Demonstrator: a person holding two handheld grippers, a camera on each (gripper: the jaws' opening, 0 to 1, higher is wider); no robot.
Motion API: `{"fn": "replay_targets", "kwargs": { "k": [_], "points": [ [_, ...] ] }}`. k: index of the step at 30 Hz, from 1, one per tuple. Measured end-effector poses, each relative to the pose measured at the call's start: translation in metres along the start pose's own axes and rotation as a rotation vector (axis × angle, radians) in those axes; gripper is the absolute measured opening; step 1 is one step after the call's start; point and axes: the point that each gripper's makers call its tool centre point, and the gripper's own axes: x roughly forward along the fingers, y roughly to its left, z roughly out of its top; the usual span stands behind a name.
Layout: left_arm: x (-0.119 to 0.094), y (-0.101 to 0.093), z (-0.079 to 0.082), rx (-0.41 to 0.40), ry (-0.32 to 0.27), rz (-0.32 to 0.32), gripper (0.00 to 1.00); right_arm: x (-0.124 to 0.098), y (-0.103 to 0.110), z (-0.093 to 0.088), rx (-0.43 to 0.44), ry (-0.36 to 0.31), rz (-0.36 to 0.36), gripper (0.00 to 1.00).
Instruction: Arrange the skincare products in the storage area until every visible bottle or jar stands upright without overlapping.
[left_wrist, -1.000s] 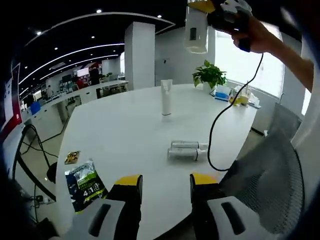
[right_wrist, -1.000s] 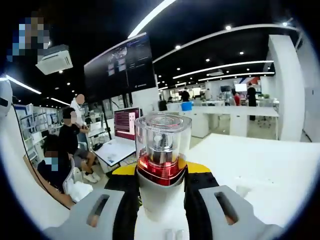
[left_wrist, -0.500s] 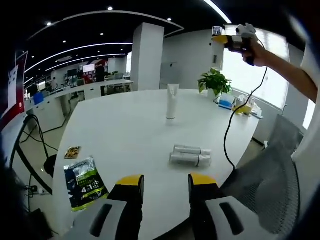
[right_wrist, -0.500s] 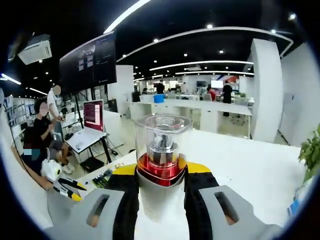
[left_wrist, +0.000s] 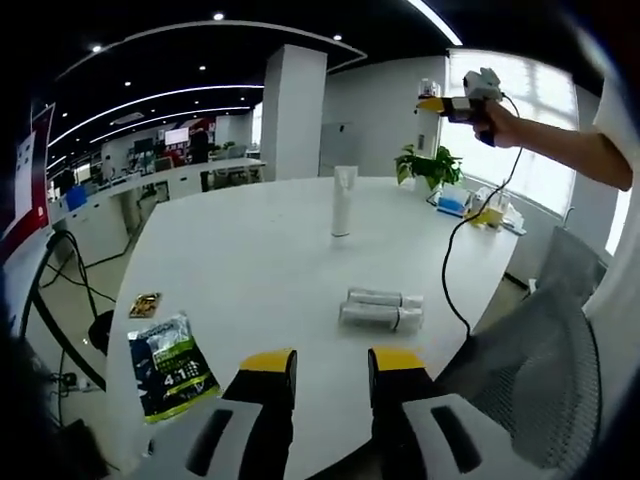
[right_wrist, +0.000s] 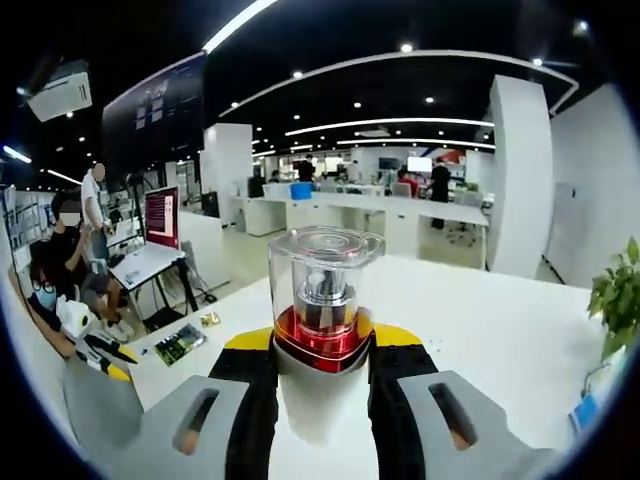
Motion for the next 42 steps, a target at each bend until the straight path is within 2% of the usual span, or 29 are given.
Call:
{"fn": "replay_targets", "kwargs": {
  "k": [7, 11, 14, 19, 25, 32, 42],
  "points": [
    [0.003, 0.001, -0.003, 0.024, 0.010, 0.021, 0.36, 0.014, -0.010, -0.022, 0.015, 0.027, -0.027, 0.31],
    [0.007, 0.001, -0.009, 0.046, 0.043, 0.032, 0.36, 0.020, -0.016, -0.032, 0.031, 0.036, -0.045, 0.31],
    [0.008, 0.004, -0.018, 0.102, 0.088, 0.062, 0.36, 0.026, -0.018, -0.041, 0.042, 0.048, -0.054, 0.31],
    [0.010, -0.001, -0.024, 0.137, 0.120, 0.047, 0.35, 0.038, -0.024, -0.060, 0.063, 0.079, -0.069, 0.31],
    [0.011, 0.000, -0.028, 0.138, 0.145, 0.046, 0.35, 0.056, -0.025, -0.078, 0.065, 0.106, -0.067, 0.31],
    [0.011, 0.008, -0.031, 0.126, 0.162, 0.080, 0.34, 0.071, -0.030, -0.092, 0.086, 0.131, -0.072, 0.31],
    [0.013, 0.004, -0.037, 0.121, 0.191, 0.058, 0.34, 0.081, -0.032, -0.110, 0.114, 0.161, -0.095, 0.31]
  ]
}}
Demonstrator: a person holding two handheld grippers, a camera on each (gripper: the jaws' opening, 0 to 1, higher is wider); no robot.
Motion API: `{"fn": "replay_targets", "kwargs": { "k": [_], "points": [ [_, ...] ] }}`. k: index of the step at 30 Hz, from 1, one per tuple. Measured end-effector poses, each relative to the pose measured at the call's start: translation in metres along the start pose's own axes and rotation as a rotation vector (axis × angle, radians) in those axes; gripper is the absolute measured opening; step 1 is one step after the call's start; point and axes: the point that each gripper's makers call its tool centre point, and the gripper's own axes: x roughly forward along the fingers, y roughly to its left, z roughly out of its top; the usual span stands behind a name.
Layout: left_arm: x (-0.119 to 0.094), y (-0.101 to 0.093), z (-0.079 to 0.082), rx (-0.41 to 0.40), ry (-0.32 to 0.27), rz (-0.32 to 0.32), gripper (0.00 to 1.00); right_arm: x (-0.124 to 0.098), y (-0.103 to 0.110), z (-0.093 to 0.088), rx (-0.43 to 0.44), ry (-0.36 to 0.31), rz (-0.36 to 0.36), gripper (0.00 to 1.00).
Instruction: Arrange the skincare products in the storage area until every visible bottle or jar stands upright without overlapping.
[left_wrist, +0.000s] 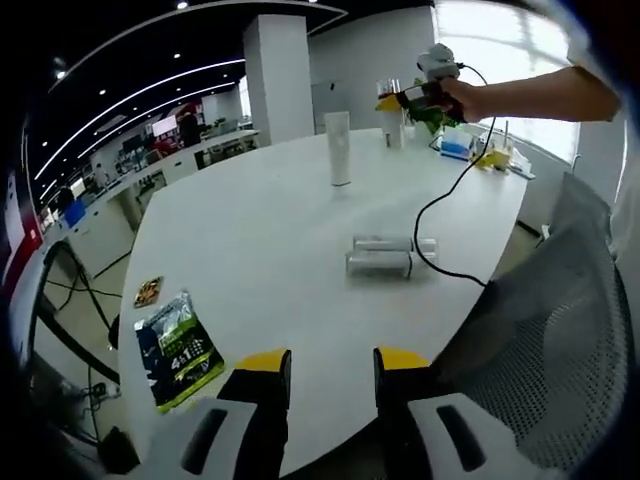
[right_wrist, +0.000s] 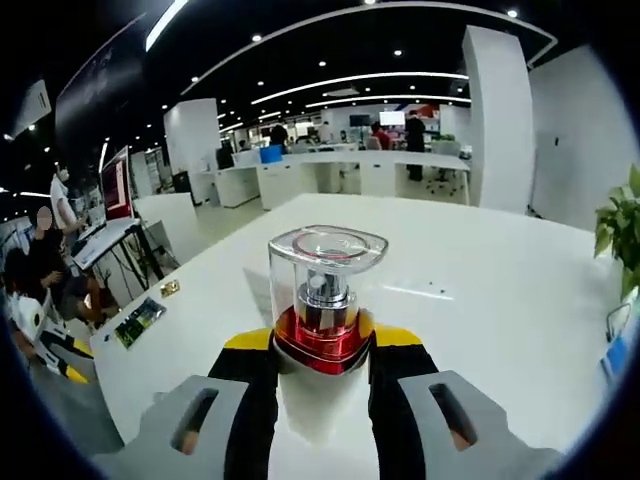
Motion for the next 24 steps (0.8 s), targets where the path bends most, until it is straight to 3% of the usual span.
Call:
{"fn": "replay_targets", "kwargs": {
  "k": [16, 24],
  "points": [
    [0.001, 0.000, -0.001, -0.010, 0.003, -0.004, 0.34, 0.032, -0.002, -0.033, -0.010, 0.058, -0.008, 0.31],
    [0.002, 0.002, -0.002, -0.022, 0.008, 0.006, 0.35, 0.042, -0.014, -0.044, -0.031, 0.082, -0.021, 0.31]
  ]
}}
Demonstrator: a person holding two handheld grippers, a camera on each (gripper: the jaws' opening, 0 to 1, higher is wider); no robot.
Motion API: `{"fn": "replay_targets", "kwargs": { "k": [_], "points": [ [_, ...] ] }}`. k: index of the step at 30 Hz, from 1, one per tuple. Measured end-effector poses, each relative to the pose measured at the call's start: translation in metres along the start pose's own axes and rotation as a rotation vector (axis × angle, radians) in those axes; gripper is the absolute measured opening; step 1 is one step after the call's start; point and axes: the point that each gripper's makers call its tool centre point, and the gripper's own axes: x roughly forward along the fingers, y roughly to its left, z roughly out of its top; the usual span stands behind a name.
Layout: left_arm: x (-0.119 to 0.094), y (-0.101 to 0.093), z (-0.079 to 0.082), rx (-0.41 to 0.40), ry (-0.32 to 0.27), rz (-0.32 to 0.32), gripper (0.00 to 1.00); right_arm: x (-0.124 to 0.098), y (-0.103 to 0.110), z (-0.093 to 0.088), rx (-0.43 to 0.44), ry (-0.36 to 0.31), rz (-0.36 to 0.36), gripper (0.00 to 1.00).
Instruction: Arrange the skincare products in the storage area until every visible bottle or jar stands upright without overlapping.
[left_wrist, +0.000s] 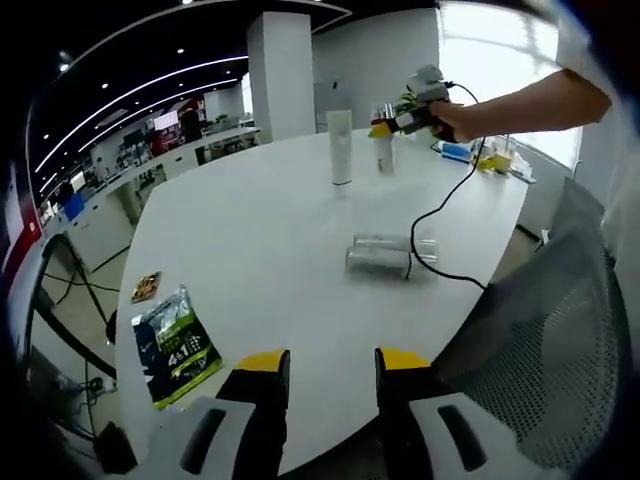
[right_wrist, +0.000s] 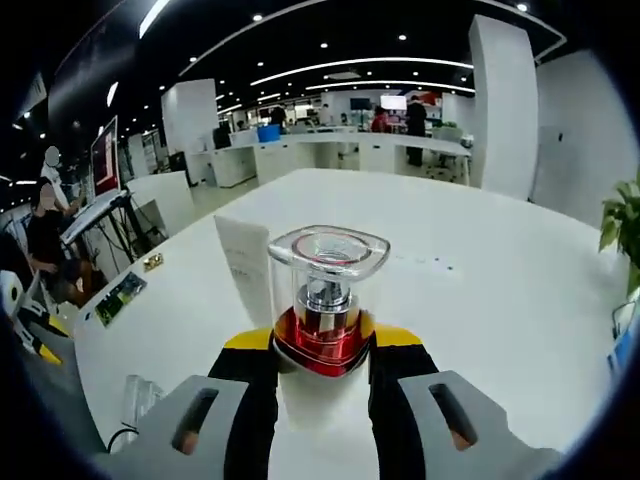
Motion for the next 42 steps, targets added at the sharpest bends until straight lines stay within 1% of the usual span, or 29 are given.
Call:
{"fn": "replay_targets", "kwargs": {
  "k": [4, 12, 15, 20, 26, 29, 31, 37, 42],
  "points": [
    [0.000, 0.001, 0.000, -0.001, 0.001, 0.006, 0.35, 0.003, -0.004, -0.002, -0.008, -0.011, -0.010, 0.31],
    [0.001, 0.003, -0.002, -0.003, 0.007, 0.012, 0.35, 0.010, -0.005, -0.009, -0.017, -0.003, -0.004, 0.31],
    [0.001, 0.003, -0.003, -0.004, 0.012, 0.011, 0.35, 0.013, -0.006, -0.009, -0.014, -0.008, -0.003, 0.31],
    [0.003, -0.001, -0.004, -0.008, 0.014, -0.010, 0.35, 0.020, -0.009, -0.006, -0.033, -0.019, 0.003, 0.31],
    [0.004, 0.000, -0.006, -0.011, 0.025, -0.007, 0.35, 0.026, -0.012, -0.003, -0.041, -0.031, 0.004, 0.31],
    [0.004, 0.000, -0.006, -0.012, 0.022, -0.008, 0.35, 0.029, -0.012, 0.000, -0.039, -0.045, 0.009, 0.31],
    [0.004, 0.000, -0.006, -0.014, 0.024, -0.009, 0.35, 0.031, -0.012, 0.002, -0.053, -0.052, 0.015, 0.31],
    [0.004, 0.000, -0.007, -0.018, 0.027, -0.008, 0.35, 0.041, -0.011, -0.001, -0.063, -0.053, 0.024, 0.31],
    [0.004, 0.000, -0.007, -0.020, 0.028, -0.010, 0.35, 0.047, -0.009, -0.002, -0.087, -0.052, 0.035, 0.31]
  ]
}}
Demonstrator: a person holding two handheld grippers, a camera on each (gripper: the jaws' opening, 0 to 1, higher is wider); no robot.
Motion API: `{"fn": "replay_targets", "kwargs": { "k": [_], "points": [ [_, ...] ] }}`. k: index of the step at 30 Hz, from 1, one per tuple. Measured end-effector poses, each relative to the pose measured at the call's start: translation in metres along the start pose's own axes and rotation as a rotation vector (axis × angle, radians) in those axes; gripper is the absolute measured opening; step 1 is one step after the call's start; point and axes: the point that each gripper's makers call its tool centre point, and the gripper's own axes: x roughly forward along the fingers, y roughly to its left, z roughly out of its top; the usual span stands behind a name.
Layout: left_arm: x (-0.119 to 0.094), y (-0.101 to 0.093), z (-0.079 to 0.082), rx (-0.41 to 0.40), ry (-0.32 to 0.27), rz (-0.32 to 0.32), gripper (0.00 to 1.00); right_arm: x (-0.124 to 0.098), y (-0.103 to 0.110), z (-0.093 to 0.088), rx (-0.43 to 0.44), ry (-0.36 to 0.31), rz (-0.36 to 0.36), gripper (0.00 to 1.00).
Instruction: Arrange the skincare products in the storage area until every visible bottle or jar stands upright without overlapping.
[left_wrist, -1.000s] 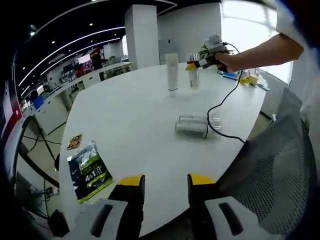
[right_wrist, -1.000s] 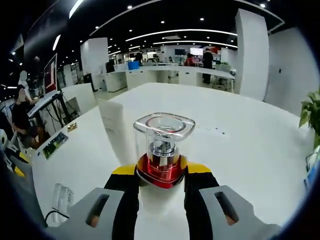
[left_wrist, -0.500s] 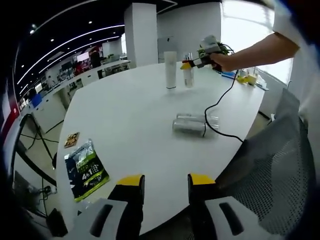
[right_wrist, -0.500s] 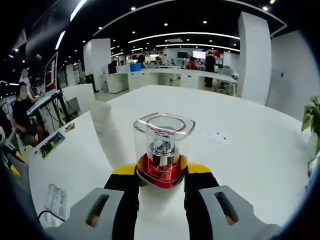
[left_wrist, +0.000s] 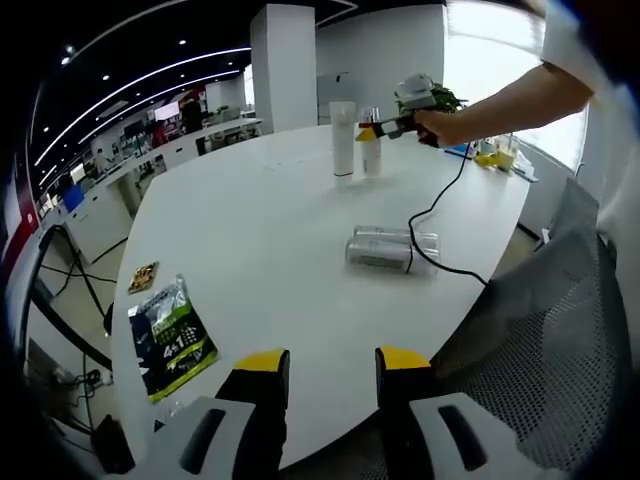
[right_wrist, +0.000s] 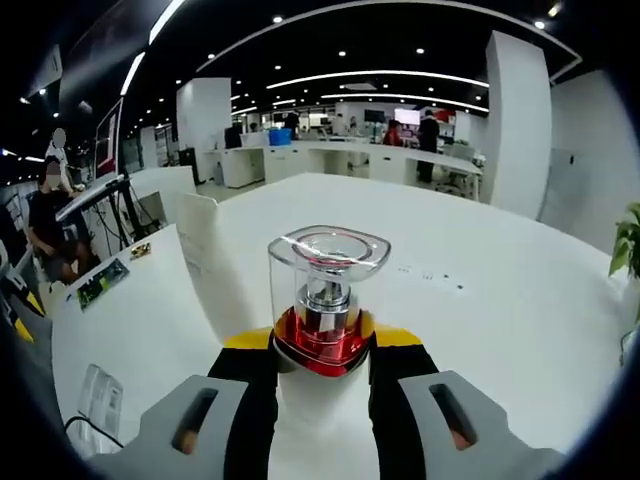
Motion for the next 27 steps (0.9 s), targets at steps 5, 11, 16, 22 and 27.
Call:
{"fn": "replay_targets", "kwargs": {
  "k": [5, 11, 16, 22, 27],
  "points": [
    [0.000, -0.001, 0.000, 0.001, 0.004, -0.004, 0.35, 0.003, 0.001, -0.001, -0.030, -0.012, -0.001, 0.31],
    [0.000, -0.002, 0.000, -0.003, 0.003, -0.012, 0.35, 0.005, 0.000, -0.006, -0.048, -0.085, -0.014, 0.32],
    [0.001, -0.003, -0.001, -0.001, 0.007, -0.017, 0.35, 0.004, 0.002, -0.004, -0.045, -0.119, -0.018, 0.32],
    [0.001, -0.005, -0.001, 0.004, 0.008, -0.025, 0.35, 0.006, 0.002, -0.002, -0.060, -0.118, -0.011, 0.33],
    [0.001, -0.006, -0.001, 0.005, 0.006, -0.026, 0.35, 0.007, 0.005, -0.014, -0.050, -0.028, 0.025, 0.42]
  ]
}}
